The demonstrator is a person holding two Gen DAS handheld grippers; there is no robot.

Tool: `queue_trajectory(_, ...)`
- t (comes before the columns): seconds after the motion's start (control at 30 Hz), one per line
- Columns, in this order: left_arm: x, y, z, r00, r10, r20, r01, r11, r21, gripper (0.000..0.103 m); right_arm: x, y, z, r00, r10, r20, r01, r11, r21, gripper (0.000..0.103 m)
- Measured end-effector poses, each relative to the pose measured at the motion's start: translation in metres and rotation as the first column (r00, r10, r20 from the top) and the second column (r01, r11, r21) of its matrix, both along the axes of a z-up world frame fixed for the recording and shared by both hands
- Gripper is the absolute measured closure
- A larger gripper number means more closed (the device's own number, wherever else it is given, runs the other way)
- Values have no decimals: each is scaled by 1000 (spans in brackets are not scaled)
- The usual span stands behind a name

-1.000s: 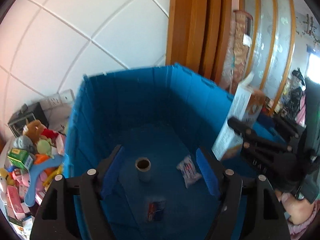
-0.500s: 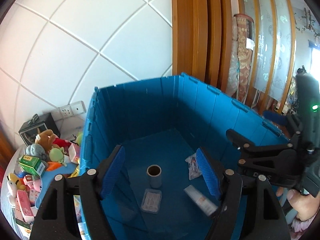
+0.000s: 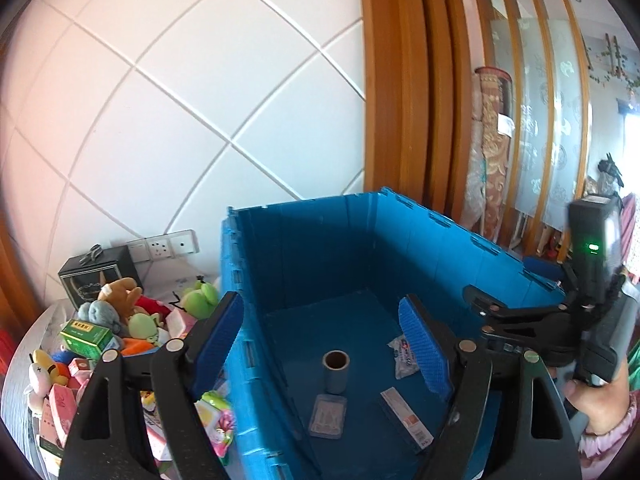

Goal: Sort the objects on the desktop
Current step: 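Move both tools back from the crate to the pile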

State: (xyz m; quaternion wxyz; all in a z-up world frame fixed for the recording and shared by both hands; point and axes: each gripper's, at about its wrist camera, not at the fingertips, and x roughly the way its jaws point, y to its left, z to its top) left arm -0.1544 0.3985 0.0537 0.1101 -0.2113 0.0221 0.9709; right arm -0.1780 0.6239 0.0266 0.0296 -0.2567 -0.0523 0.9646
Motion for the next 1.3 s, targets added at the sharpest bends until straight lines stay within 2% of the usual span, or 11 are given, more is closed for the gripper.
queue_trajectory(0.27, 13, -63, 1, 996, 84, -19, -83, 996, 35, 23, 38, -59, 33, 987, 101, -126, -105, 994, -31, 0)
queue_trajectory(0.4, 19, -111, -3, 992, 128, 1, -128, 990, 63, 23, 50, -100, 44, 972, 171, -162, -179, 983, -35, 0)
queue_trajectory(0.63, 29, -204, -18, 972, 231, 51, -234, 970, 64, 23, 58, -177, 53, 951, 242, -192, -255, 966, -46, 0)
queue_trajectory(1.03, 54, -392, -77, 887, 420, 193, -433, 901, 29, 23, 52, -305, 34, 936, 332, -118, -339, 940, -47, 0)
queue_trajectory(1.2, 63, -474, -108, 840, 475, 262, -495, 869, 11, 23, 39, -353, 8, 940, 338, -46, -341, 936, -83, 0)
queue_trajectory(1.3, 63, -509, -124, 823, 490, 288, -508, 861, -16, 23, 31, -379, -12, 939, 344, 3, -342, 934, -106, 0)
